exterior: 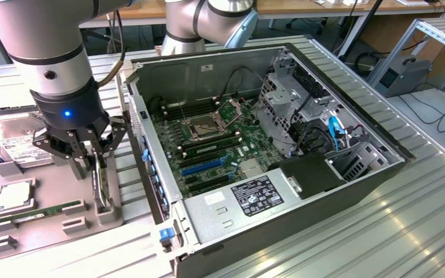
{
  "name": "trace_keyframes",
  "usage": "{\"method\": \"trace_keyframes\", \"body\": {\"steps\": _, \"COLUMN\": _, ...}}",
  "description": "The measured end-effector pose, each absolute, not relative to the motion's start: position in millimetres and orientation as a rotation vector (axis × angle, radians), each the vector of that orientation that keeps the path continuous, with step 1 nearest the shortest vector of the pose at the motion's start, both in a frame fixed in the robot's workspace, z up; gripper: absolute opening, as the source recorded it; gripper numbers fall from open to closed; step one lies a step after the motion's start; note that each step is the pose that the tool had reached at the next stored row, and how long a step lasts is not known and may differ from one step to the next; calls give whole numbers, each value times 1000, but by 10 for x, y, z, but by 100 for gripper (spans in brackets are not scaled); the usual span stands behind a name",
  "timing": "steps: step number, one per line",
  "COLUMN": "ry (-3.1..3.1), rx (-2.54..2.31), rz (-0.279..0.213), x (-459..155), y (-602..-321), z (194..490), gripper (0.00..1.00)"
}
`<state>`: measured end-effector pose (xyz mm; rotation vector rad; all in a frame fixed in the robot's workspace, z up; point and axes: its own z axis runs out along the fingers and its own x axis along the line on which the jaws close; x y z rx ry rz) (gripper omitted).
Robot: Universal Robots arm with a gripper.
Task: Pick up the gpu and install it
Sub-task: 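Pick up the gpu and move the gpu toward the slot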
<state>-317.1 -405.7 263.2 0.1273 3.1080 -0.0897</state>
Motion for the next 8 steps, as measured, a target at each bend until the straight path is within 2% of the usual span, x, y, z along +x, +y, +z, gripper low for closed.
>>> {"method": "trace_keyframes", "body": {"steps": 8, "ry": 3108, "rx": 127, "rz": -90, "x": -3171, "y": -4057, "z": 2651, "gripper": 27}}
